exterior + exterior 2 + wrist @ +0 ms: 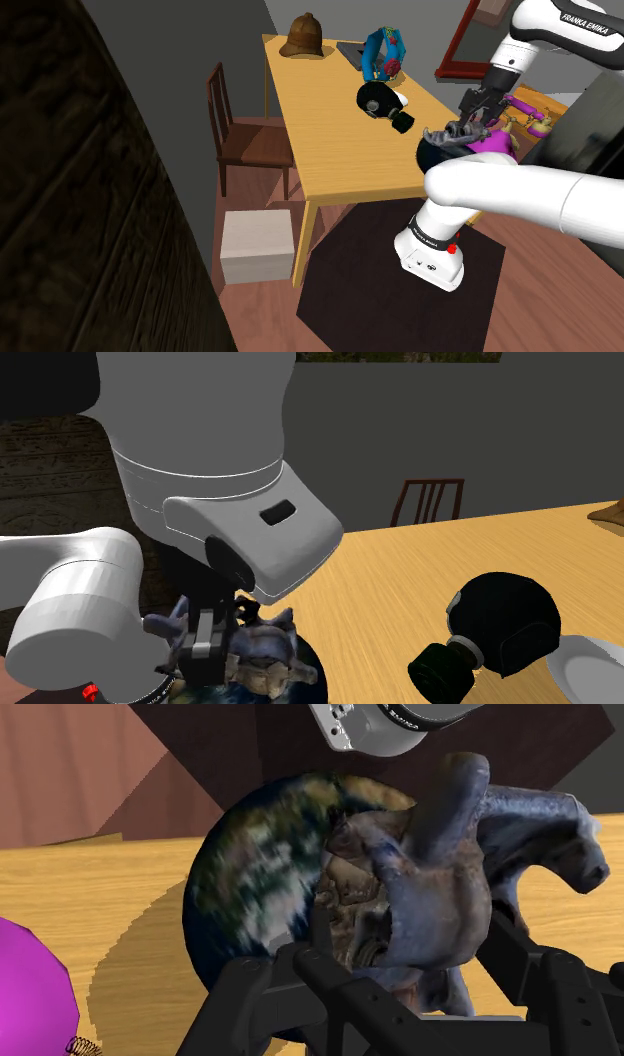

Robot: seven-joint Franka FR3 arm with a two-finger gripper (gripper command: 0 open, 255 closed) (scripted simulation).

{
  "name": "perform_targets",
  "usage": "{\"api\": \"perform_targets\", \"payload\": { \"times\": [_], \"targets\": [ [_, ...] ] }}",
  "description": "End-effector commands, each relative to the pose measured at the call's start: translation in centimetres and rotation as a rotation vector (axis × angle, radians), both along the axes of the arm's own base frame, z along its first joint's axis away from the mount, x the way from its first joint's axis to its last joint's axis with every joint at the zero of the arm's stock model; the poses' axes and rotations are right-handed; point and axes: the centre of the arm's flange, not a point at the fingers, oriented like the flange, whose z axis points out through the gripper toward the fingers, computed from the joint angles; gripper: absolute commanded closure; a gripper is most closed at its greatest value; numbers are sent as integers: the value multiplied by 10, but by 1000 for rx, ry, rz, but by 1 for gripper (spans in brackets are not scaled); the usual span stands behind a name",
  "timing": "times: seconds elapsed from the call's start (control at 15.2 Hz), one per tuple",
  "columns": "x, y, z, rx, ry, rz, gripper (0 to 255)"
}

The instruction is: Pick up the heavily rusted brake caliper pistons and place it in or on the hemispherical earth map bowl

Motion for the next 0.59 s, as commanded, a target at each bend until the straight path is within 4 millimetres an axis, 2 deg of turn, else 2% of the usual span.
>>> {"api": "perform_targets", "payload": {
  "times": [0.0,0.2,0.53],
  "targets": [
    [1,0,-11,-1,0,0,255],
    [1,0,-25,-1,0,0,255],
    [1,0,-25,-1,0,0,255]
  ]
}}
